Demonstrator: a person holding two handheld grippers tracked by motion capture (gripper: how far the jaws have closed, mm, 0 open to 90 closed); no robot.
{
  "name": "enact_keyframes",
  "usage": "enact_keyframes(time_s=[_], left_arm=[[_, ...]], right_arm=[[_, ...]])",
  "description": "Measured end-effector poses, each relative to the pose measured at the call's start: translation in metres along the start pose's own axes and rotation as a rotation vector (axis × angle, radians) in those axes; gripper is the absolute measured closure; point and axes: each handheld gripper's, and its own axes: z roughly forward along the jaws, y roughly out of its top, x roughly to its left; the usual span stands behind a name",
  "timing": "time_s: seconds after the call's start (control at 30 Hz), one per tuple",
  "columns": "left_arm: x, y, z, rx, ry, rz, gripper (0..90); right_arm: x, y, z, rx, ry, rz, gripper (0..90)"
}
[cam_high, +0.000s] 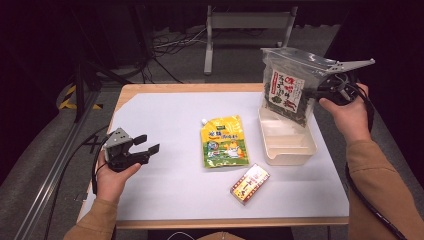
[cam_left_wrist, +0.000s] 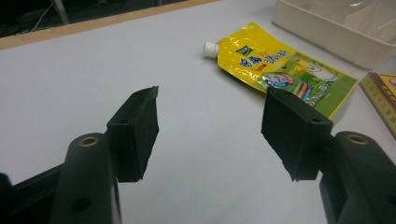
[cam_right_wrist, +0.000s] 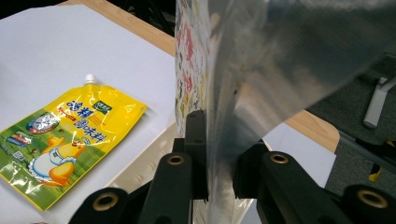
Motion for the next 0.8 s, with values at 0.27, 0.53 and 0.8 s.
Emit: enact_keyframes(time_s=[0.27,0.53,0.8], left_arm=[[0.0,-0.002,0.002,0.015,-0.001,-0.003,33.9],[0.002,-0.004,0.004,0.028,-0.017,-0.016,32.7],[0.002,-0.004,0.006,0.03,-0.038,-0.019,32.7]], right_arm=[[-0.002,-0.007,0.008,0.006,0.004,0.004,79.0],[-0.003,-0.018,0.019,0.024,0.012,0.024,78.6],[-0.009,-0.026,0.022,0.026,0.02,0.05,78.2]])
